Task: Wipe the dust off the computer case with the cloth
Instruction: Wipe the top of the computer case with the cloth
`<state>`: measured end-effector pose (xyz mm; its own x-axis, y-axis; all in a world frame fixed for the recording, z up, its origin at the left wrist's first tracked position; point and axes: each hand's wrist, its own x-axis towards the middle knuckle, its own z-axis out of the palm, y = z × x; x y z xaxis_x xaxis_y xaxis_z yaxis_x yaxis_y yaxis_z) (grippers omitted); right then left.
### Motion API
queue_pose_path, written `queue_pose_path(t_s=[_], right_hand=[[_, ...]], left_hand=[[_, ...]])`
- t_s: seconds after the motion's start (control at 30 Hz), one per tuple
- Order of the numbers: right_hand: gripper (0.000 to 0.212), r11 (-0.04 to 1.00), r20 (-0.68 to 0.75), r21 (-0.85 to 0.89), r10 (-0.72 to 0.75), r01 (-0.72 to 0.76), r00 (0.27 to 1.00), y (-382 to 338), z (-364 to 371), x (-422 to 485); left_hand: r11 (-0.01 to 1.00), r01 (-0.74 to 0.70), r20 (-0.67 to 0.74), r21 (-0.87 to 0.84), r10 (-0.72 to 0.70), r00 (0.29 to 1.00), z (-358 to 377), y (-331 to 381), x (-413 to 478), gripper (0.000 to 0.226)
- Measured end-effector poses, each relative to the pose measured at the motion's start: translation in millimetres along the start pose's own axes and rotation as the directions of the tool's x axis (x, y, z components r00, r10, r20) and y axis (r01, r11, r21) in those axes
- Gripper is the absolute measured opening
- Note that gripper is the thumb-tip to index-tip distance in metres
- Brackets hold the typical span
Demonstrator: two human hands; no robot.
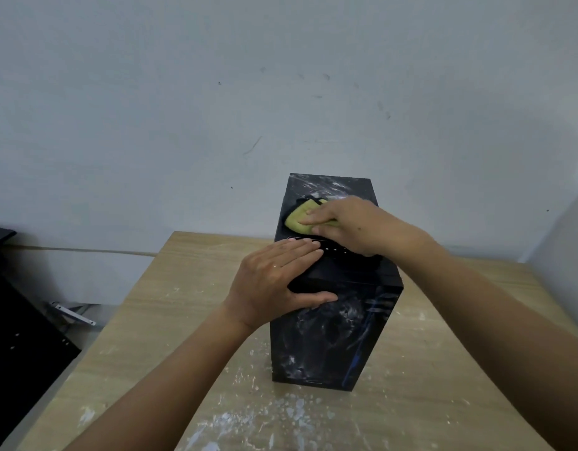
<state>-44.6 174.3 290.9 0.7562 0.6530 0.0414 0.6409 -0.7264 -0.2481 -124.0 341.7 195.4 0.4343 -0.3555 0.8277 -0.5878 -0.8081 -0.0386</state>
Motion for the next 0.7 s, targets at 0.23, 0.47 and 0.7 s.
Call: queue_pose_path(t_s=[0.23,0.47,0.7], right_hand=[[0.029,0.997,0.006,0.008,0.072,-0.072,0.997,40,-13,-54],[0.028,0.991,-0.061,0.038,0.133,-0.131,0.989,48,-12,-67],[0.033,0.962,-0.1,-0.106,0.243,-0.253,0.965,33,-10,-46]], left_hand=[[0.995,0.097,0.23,-0.027,-0.088,0.969,-20,7,23,0.069],[0.957,0.29,0.562,0.02,-0.25,0.788,-30,14,44,0.1],[0.972,0.202,0.642,0.12,-0.231,0.731,-26,18,42,0.114]])
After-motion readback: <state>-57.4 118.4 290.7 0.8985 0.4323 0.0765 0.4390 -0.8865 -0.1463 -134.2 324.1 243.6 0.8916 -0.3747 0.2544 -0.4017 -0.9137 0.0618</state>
